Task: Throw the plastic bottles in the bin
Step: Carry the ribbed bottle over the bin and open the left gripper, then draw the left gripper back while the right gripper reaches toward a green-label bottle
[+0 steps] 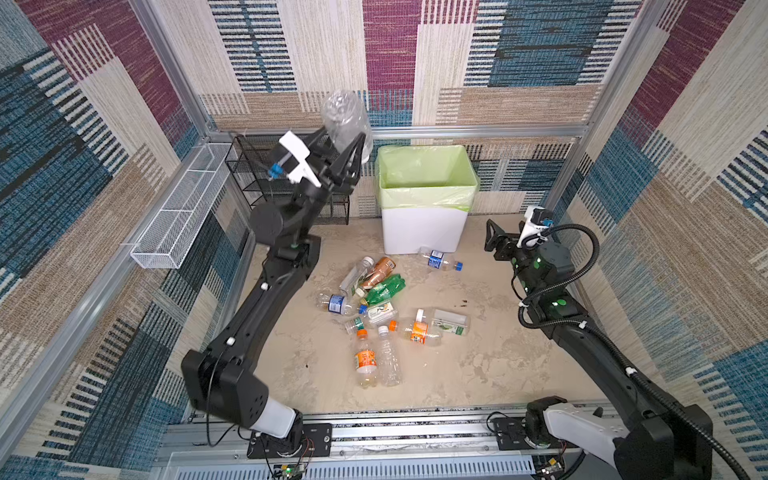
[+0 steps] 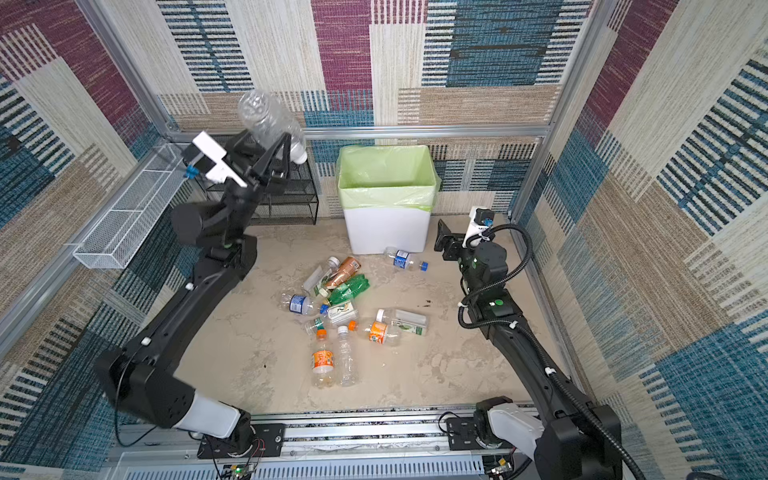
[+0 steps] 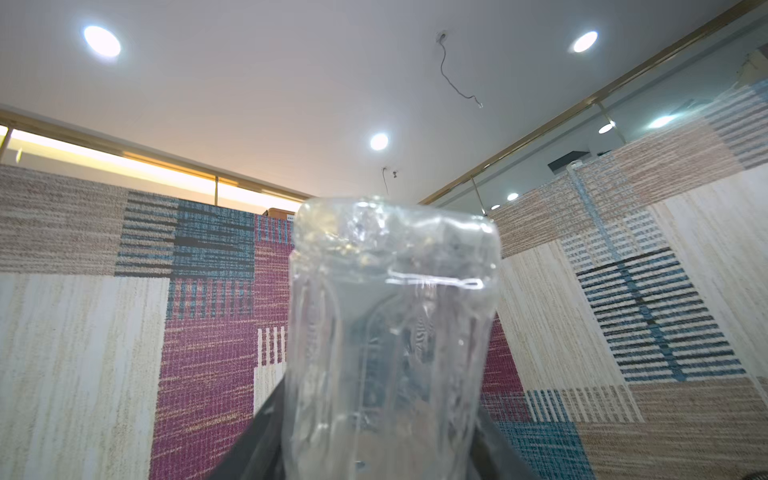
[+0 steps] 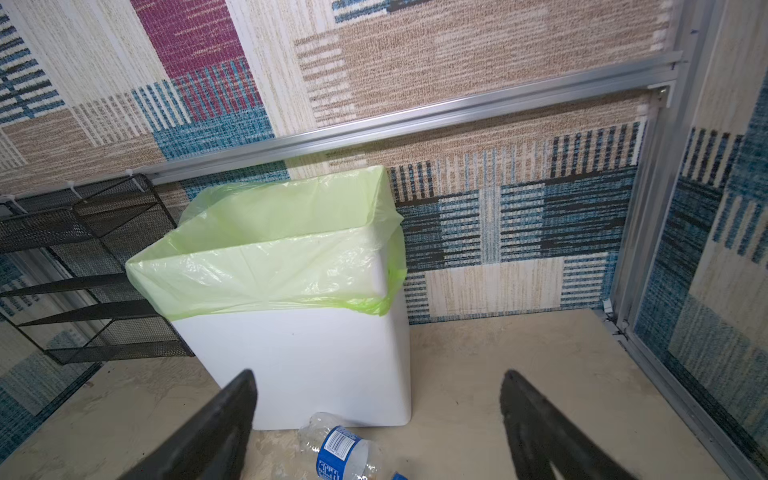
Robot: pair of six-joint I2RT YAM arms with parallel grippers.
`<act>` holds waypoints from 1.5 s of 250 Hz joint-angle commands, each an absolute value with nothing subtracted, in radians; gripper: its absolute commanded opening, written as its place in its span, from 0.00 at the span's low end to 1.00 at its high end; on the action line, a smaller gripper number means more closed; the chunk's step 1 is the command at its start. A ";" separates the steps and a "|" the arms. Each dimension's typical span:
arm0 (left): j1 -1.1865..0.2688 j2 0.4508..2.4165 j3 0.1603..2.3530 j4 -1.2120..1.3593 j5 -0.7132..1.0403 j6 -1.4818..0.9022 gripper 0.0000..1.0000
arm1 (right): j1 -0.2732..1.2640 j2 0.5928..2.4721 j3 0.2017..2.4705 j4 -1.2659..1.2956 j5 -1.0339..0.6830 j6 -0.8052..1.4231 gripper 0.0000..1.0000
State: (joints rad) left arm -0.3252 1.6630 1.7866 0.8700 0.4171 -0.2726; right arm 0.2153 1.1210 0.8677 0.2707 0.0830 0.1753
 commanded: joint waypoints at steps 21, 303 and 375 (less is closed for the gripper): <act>-0.322 2.202 2.731 -0.051 0.501 -0.416 0.76 | 0.219 1.152 0.913 0.222 -0.065 0.199 0.91; -0.141 1.313 1.272 -0.295 0.242 -0.010 0.95 | 0.453 1.360 0.971 -0.566 -0.216 -0.026 0.92; -0.112 1.301 1.158 -0.195 0.356 -0.048 0.92 | 0.471 1.400 0.991 -0.702 -0.138 -0.040 0.93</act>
